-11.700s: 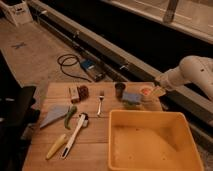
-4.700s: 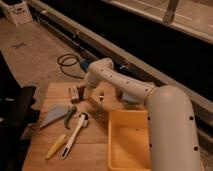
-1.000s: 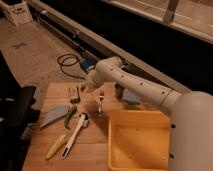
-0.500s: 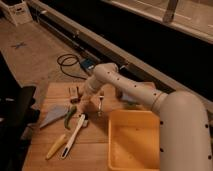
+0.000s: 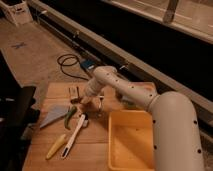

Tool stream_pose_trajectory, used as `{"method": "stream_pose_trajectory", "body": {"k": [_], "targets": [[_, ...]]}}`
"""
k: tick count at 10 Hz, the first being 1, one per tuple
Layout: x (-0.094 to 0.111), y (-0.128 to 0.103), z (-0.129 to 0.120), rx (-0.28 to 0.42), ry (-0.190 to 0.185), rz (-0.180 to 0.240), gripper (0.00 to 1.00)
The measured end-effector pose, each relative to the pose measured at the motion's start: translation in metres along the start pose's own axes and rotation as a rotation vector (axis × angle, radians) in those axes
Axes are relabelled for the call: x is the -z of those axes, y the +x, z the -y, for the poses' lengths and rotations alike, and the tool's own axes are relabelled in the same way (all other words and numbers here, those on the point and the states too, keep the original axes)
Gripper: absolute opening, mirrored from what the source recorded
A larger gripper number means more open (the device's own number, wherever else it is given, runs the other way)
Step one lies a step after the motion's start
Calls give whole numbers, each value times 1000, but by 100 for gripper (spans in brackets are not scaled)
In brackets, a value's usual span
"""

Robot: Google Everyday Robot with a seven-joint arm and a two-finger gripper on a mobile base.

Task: Place grapes in table surface

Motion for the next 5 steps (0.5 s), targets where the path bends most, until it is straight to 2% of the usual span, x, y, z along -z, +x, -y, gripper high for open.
{"method": "stream_pose_trajectory", "body": {"k": [5], "targets": [[1,1,0,-4,1,0,66]]}}
